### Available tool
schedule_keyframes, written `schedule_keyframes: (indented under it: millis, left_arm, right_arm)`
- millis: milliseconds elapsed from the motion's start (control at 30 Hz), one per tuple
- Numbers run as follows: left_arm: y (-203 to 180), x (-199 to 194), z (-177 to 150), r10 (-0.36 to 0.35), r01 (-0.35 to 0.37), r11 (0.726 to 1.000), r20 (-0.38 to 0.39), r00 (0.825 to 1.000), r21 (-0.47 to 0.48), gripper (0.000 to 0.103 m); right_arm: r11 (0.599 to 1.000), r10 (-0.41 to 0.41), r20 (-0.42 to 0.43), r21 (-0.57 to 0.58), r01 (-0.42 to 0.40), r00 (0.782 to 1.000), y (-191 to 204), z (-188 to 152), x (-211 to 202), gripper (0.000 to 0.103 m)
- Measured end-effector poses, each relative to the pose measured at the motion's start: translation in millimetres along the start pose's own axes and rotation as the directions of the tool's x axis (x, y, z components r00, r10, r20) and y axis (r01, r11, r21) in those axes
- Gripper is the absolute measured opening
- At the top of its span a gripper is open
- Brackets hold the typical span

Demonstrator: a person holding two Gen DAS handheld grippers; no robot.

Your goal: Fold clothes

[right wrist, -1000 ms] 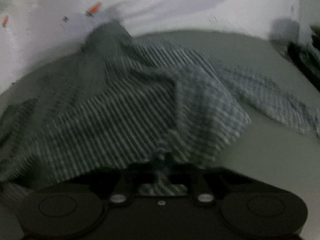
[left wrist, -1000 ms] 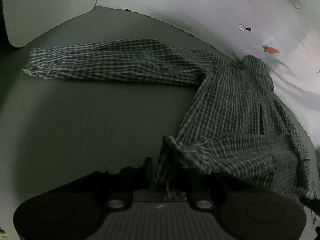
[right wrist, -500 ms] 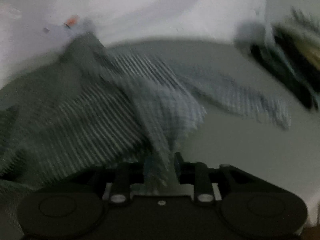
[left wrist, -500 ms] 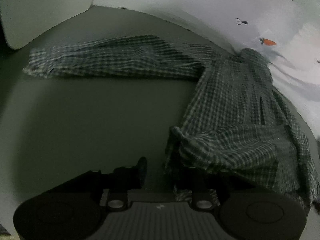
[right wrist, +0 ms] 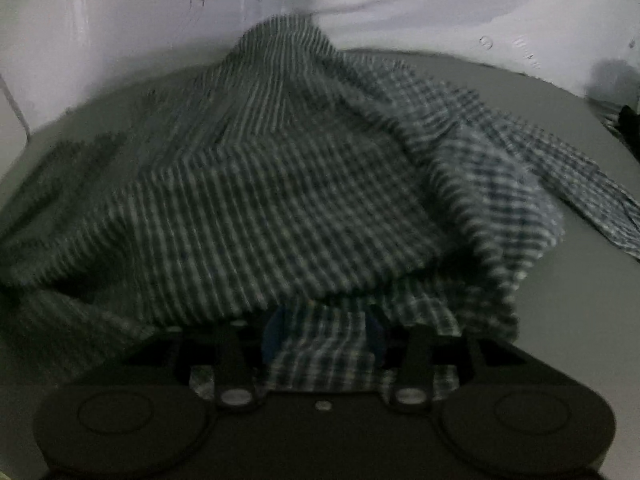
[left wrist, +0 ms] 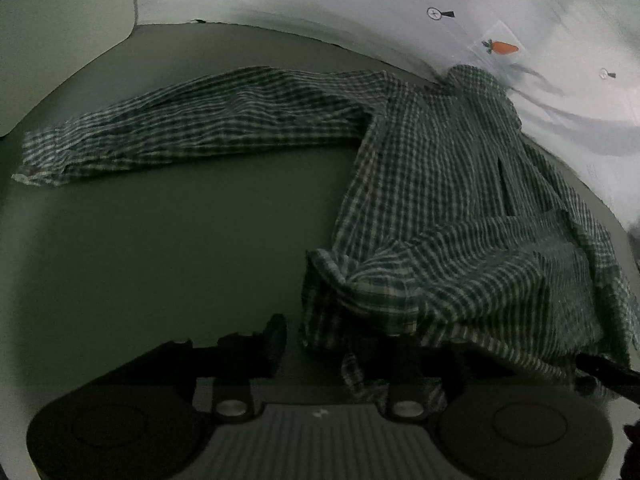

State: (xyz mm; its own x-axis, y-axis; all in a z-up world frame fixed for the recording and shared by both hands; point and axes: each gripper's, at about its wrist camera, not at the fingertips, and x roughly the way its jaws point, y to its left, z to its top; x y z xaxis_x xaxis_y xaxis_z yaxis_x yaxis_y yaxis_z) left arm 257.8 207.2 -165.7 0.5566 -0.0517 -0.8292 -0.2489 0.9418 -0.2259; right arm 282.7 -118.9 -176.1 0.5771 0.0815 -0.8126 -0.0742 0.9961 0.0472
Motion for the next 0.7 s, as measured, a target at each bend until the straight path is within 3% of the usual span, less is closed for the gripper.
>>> schedule_keyframes:
  millis: [33, 67, 167, 433, 533, 600, 700]
  left_arm:
    - [0.4, 0.0, -0.2, -0.001, 0.001, 1.0, -0.002, 1.0, 0.007, 0.041]
    - [1.0, 0.2, -0.5, -0.001, 0.001, 1.0, -0.004, 1.0, 0.015, 0.042]
    - [2.8, 1.6, -1.0, 0.0, 0.0, 1.0, -0.011, 1.0, 0.028, 0.042]
    - [3.0, 4.2, -1.9, -0.009, 0.01, 0.999, -0.022, 1.0, 0.041, 0.042]
    - [1.4, 4.6, -2.6, -0.007, 0.009, 0.999, -0.023, 1.0, 0.051, 0.042]
    - [0.4, 4.9, -3.0, -0.006, 0.008, 0.998, -0.024, 1.0, 0.057, 0.042]
    - [-1.2, 5.2, -3.7, -0.005, 0.006, 0.998, -0.025, 1.0, 0.067, 0.042]
  right_arm:
    - [1.0, 0.007, 0.007, -0.009, -0.007, 1.0, 0.2, -2.2, 2.1, 0.046]
    - [1.0, 0.009, 0.021, -0.021, -0.009, 1.0, 0.8, -5.0, 2.7, 0.04]
    - [0.999, 0.021, 0.032, -0.045, -0.019, 0.999, 1.3, -8.6, 0.2, 0.0]
    - [0.998, -0.004, 0.087, 0.063, -0.001, 0.996, -21.6, -23.3, -39.3, 0.0]
    - [0.999, -0.051, 0.082, 0.003, 0.051, 0.995, -14.8, -18.1, -31.4, 0.013]
    - [0.995, -0.096, 0.1, -0.026, 0.099, 0.99, -10.6, -13.7, -25.3, 0.045]
    - [0.984, -0.157, 0.114, -0.07, 0.165, 0.981, -6.7, -8.5, -15.6, 0.047]
